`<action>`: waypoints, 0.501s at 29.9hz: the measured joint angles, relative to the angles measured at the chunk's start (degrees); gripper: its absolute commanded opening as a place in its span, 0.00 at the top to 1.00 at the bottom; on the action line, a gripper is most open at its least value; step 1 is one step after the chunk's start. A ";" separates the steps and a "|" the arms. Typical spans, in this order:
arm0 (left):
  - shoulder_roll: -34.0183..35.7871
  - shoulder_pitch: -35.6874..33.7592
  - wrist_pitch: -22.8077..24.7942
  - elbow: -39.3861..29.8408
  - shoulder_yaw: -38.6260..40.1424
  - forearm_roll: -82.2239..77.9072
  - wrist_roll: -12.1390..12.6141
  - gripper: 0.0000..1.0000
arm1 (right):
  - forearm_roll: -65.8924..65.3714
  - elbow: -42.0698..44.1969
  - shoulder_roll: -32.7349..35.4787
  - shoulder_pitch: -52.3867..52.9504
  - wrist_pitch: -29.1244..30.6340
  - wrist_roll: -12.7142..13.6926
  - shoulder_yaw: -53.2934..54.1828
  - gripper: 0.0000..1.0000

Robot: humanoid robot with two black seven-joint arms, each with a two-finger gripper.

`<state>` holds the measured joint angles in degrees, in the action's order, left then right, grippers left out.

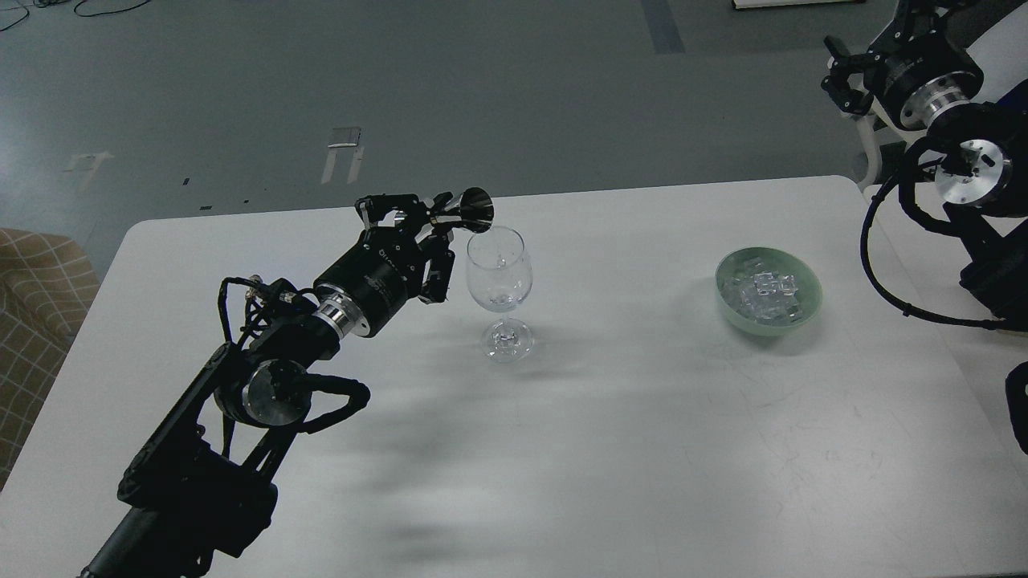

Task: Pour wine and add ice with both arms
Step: 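Tilt the jigger with the left gripper to pour into the glass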

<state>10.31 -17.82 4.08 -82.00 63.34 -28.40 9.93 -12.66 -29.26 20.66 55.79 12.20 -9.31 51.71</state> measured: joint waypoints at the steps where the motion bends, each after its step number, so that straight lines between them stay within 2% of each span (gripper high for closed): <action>1: 0.15 0.00 0.15 0.00 0.00 -0.42 0.00 0.85 | 0.00 0.00 0.00 0.00 0.00 0.00 0.00 0.00; 15: 0.65 -0.61 0.59 0.00 -0.03 -5.68 -0.08 0.85 | -0.02 0.04 0.64 -0.10 0.02 0.00 0.00 0.00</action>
<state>10.96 -18.43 4.67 -82.00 63.31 -34.08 9.85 -12.68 -29.22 21.30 55.69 12.22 -9.31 51.71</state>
